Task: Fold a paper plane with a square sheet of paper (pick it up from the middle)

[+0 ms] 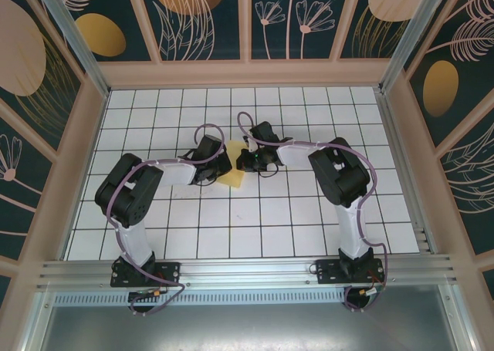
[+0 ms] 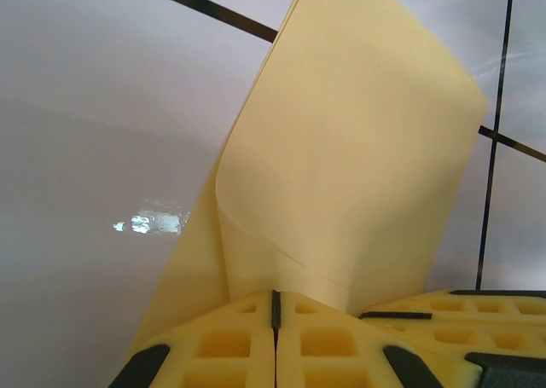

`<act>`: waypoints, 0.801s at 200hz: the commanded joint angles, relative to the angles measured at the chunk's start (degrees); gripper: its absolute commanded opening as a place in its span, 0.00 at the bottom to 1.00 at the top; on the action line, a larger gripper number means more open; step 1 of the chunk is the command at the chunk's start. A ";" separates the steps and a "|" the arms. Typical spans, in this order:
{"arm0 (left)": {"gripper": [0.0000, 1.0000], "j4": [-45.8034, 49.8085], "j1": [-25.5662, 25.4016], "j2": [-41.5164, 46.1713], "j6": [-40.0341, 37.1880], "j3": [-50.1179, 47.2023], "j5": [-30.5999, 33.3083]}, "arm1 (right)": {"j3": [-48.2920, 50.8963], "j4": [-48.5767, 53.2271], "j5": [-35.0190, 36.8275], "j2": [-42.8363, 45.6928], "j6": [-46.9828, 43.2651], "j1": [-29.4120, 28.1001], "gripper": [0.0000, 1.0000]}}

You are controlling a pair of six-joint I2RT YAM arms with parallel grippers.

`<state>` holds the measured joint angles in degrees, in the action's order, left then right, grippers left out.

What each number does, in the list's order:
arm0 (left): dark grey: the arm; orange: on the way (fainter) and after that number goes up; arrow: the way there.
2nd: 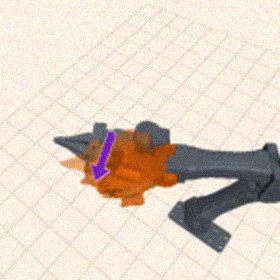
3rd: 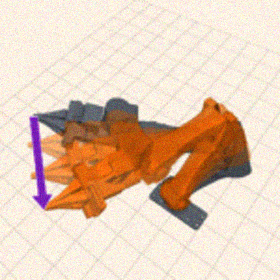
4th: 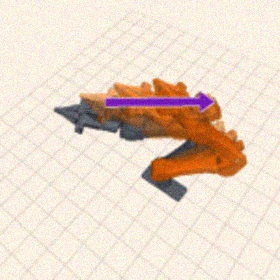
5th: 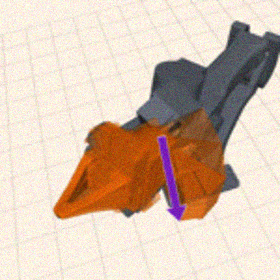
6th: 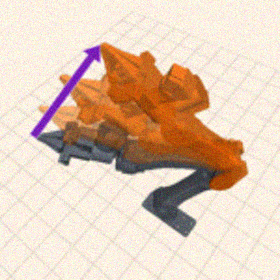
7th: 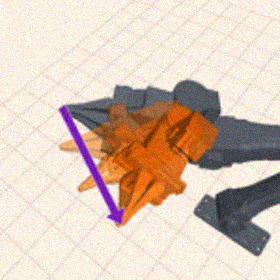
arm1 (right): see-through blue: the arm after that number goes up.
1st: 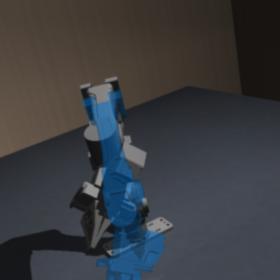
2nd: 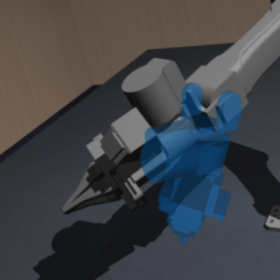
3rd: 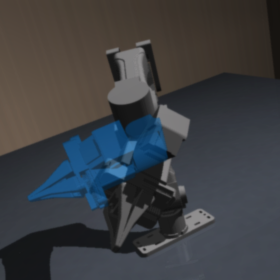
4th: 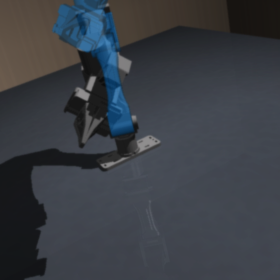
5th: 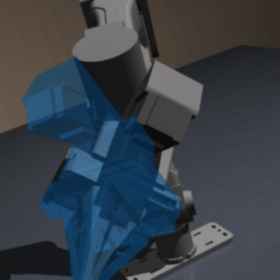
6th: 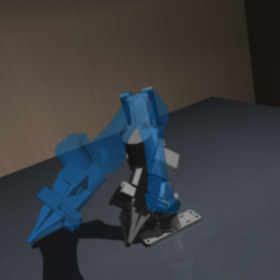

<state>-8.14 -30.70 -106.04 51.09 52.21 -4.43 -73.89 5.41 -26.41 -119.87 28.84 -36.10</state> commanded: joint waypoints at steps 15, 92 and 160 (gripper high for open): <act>0.09 3.44 0.38 1.34 -0.89 1.02 0.51 | 0.59 4.66 4.53 -4.45 -1.13 -0.05 0.07; 0.11 4.69 0.38 0.49 -2.72 6.86 1.60 | 1.01 4.43 4.21 -4.39 -1.20 -0.10 0.07; 0.10 5.46 0.38 -2.10 -3.28 6.78 2.23 | 0.81 4.64 4.22 -4.24 -1.42 -0.08 0.07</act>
<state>-4.73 -30.63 -106.59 49.25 58.46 -3.49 -73.95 5.41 -26.46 -119.96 28.82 -36.10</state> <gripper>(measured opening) 0.104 0.073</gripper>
